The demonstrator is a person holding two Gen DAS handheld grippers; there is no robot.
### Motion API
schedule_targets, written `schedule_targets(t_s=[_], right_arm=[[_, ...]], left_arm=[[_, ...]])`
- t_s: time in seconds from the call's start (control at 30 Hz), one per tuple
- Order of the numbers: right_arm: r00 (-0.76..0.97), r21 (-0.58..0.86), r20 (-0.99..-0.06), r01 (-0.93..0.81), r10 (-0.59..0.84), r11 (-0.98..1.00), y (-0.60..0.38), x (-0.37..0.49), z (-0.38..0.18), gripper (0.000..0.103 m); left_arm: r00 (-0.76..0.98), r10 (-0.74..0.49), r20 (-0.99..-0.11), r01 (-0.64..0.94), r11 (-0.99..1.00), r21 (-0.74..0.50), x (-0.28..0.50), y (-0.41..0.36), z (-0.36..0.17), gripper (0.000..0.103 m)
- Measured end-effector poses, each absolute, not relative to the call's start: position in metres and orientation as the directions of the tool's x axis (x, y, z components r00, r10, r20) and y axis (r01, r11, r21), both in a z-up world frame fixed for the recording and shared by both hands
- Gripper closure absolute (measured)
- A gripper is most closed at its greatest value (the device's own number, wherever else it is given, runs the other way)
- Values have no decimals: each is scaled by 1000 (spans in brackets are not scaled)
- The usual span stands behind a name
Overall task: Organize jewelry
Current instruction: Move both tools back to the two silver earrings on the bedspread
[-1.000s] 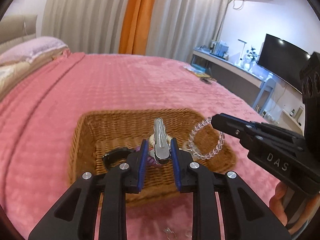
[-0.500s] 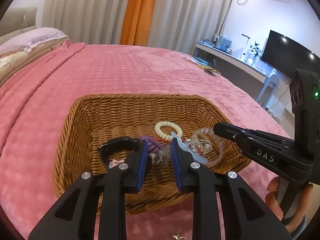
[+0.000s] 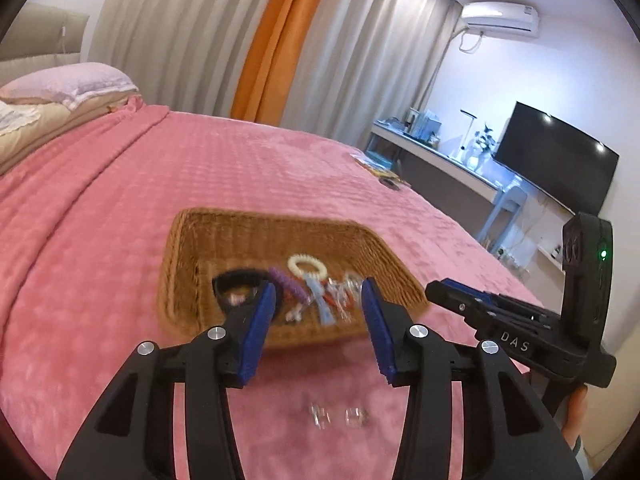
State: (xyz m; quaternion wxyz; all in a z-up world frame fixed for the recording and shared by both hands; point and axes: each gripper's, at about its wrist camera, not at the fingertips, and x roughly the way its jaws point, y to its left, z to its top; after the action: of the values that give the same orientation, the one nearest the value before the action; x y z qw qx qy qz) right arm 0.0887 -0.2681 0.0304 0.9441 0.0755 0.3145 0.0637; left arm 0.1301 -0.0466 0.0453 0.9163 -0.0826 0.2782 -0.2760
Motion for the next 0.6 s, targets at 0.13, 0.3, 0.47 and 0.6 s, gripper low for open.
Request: schedule_targets(t_s=[0.13, 0.3, 0.47, 0.6], right_arm=[[763, 172, -616, -111, 195, 979, -254, 68, 19, 80], [714, 159, -671, -128, 202, 979, -239, 62, -10, 80], [664, 168, -713, -150, 225, 974, -230, 68, -34, 80], [650, 153, -725, -170, 228, 973, -222, 68, -42, 80]], left_arm=[[694, -516, -503, 442, 856, -268, 108, -40, 32, 60], [668, -490, -560, 404, 871, -279, 101, -29, 3, 60], [638, -490, -594, 378, 871, -313, 109, -20, -24, 60], [621, -508, -597, 380, 861, -338, 111, -17, -33, 60]])
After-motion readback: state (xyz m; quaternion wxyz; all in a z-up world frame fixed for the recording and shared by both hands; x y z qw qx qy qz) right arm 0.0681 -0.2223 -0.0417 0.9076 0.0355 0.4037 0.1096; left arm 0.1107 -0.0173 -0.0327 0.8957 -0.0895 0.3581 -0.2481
